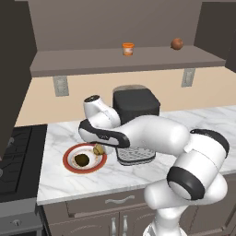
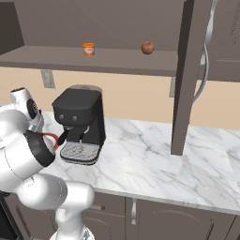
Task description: Pick the avocado and bread from the counter and place them on the plate. Then pick the jam from the cabinet and place it next to the plate. Lastly close the cabinet door.
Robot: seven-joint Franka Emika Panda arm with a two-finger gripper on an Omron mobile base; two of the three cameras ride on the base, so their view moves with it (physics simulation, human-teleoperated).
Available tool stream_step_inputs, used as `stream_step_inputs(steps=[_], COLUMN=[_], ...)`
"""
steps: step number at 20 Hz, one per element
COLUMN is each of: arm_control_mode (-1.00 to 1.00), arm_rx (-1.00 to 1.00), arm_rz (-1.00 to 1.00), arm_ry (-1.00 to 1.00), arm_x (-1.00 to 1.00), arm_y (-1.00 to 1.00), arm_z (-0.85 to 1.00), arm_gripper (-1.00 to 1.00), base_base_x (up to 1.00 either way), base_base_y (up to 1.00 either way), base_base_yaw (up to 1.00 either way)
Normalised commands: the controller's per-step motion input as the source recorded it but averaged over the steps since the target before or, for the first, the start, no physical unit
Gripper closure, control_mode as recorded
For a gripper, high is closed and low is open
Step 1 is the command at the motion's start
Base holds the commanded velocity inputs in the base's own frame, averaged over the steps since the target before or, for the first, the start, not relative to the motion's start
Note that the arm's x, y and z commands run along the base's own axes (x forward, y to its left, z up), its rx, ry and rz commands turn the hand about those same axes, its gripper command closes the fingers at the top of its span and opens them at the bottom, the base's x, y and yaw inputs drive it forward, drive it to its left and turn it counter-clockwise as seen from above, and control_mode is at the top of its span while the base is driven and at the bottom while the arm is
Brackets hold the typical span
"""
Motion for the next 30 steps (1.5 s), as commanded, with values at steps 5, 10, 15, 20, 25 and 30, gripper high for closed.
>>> stream_step_inputs(steps=[5, 10, 15, 20, 25, 30], arm_control_mode=[-1.00, -1.00, -1.00, -1.00, -1.00, -1.00], arm_rx=[0.00, 0.00, 0.00, 0.00, 0.00, 0.00], arm_rz=[0.02, 0.02, 0.01, 0.01, 0.01, 0.01], arm_ry=[0.00, 0.00, 0.00, 0.00, 0.00, 0.00], arm_x=[0.07, 0.08, 0.10, 0.08, 0.05, 0.02], arm_y=[0.00, 0.00, 0.03, 0.03, 0.07, 0.05], arm_z=[-0.14, -0.12, -0.10, -0.09, -0.08, -0.09], arm_gripper=[1.00, 1.00, 1.00, 1.00, 1.00, 1.00], base_base_x=[0.00, 0.00, 0.00, 0.00, 0.00, 0.00], base_base_y=[0.00, 0.00, 0.00, 0.00, 0.00, 0.00], base_base_yaw=[0.00, 0.00, 0.00, 0.00, 0.00, 0.00])
